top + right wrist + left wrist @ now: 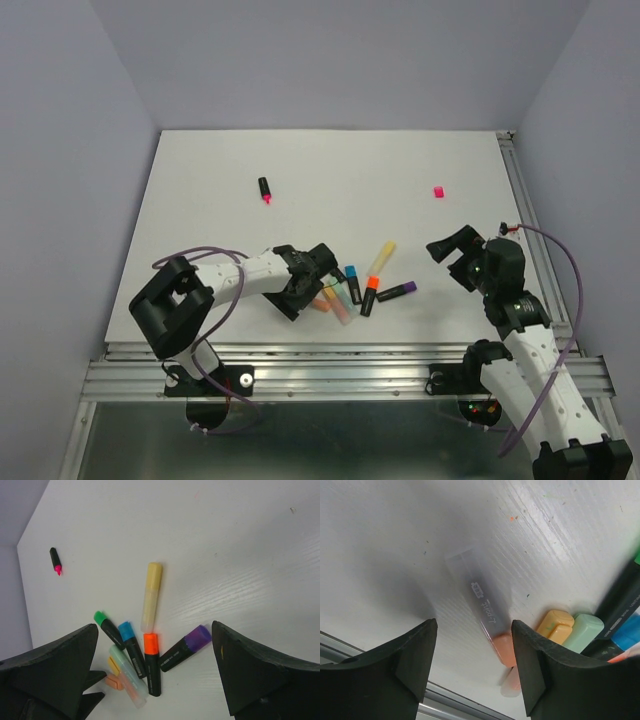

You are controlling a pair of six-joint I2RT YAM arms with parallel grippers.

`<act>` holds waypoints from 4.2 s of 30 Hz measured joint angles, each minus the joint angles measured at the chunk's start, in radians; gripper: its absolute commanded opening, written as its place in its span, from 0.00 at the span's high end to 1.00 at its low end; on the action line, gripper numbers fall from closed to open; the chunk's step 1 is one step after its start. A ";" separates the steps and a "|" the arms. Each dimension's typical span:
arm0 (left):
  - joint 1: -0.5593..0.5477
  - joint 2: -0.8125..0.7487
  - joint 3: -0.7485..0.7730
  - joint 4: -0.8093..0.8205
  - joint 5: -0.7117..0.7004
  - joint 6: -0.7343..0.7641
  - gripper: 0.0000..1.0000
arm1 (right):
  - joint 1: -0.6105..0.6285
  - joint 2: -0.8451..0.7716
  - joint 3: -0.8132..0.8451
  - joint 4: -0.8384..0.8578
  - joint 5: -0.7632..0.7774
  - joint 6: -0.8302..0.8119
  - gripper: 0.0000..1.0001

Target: Open the pen caps

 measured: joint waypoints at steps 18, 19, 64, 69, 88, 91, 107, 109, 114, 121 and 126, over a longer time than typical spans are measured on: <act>0.072 0.031 -0.013 0.041 0.014 0.082 1.00 | 0.000 -0.005 0.000 -0.021 -0.013 -0.024 0.00; 0.073 0.029 -0.015 0.051 0.016 0.093 1.00 | 0.000 -0.003 0.000 -0.021 -0.017 -0.027 0.00; 0.025 -0.322 0.068 0.359 -0.084 0.518 1.00 | 0.696 0.629 0.275 0.421 -0.306 -0.303 0.21; 0.024 -0.327 0.065 0.364 -0.076 0.507 1.00 | 0.709 0.665 0.285 0.437 -0.295 -0.295 0.30; 0.032 -0.361 0.082 0.365 -0.108 0.528 1.00 | 0.706 0.653 0.294 0.417 -0.283 -0.222 0.99; 0.063 -0.346 0.135 0.368 -0.062 0.544 1.00 | 0.689 0.587 0.262 0.463 -0.269 -0.185 0.99; 0.518 -0.185 0.181 0.472 -0.198 0.812 1.00 | 0.708 0.421 0.188 0.177 -0.235 -0.104 0.99; 0.553 -0.156 0.208 0.471 -0.179 0.851 1.00 | 0.633 0.498 0.251 0.133 -0.221 -0.130 0.99; 0.656 -0.011 0.283 0.474 -0.146 0.958 1.00 | 0.342 0.646 0.364 0.103 -0.170 -0.183 0.99; 0.746 0.296 0.496 0.417 -0.105 1.093 1.00 | 0.147 0.875 0.542 -0.002 0.051 -0.236 0.96; 0.776 0.434 0.608 0.386 -0.077 1.153 0.98 | 0.019 0.995 0.595 -0.038 0.119 -0.248 0.93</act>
